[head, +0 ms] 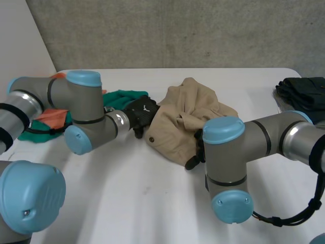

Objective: Fold the laundry.

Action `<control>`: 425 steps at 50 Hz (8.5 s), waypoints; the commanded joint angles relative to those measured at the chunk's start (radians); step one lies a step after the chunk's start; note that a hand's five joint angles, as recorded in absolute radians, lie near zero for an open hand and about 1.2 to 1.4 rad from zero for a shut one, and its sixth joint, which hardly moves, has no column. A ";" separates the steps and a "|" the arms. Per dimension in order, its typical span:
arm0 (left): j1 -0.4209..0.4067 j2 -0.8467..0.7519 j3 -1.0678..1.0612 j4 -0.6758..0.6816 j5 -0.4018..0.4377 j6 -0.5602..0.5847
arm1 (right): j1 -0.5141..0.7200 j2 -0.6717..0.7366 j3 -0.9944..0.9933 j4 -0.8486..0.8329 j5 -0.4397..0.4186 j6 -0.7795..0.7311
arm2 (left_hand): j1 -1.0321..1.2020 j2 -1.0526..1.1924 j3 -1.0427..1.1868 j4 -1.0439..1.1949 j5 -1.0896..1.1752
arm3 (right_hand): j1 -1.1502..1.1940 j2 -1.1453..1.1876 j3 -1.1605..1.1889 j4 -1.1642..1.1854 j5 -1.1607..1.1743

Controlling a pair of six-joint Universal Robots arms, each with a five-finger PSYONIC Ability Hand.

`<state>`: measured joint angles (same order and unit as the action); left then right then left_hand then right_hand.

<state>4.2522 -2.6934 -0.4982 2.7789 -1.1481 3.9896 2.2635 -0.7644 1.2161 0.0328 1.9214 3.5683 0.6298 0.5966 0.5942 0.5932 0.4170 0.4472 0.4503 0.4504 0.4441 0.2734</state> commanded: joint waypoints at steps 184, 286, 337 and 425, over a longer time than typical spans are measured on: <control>0.092 0.425 -0.060 0.215 -0.415 -0.418 | -0.337 -0.233 -0.305 -0.014 -0.441 -0.692 | 0.767 0.800 0.802 0.803 0.805 | 0.949 0.946 0.946 0.952 0.948; -0.048 0.820 -1.180 0.341 -0.493 -0.297 | -0.361 -0.352 0.513 -0.195 -0.541 -0.994 | -0.179 -0.145 -0.143 -0.142 -0.140 | 0.068 0.065 0.065 0.071 0.067; -0.035 1.222 -0.821 0.137 -0.409 -0.328 | -0.369 -0.685 0.093 0.070 -0.558 -0.892 | 0.767 0.800 0.802 0.803 0.805 | 0.949 0.946 0.946 0.952 0.948; -0.117 0.981 -1.091 -0.424 -0.257 -0.095 | -0.585 -0.704 0.620 0.616 -0.809 -1.584 | 0.767 0.800 0.802 0.803 0.805 | 0.949 0.946 0.946 0.952 0.948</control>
<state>4.1393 -1.6974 -1.6660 2.3521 -1.4202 3.8555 1.7089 -1.4870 1.8379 0.6341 1.1810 2.0223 1.1551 1.1975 1.1938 1.1993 0.9943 1.0487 1.1624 1.1846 1.1981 1.0100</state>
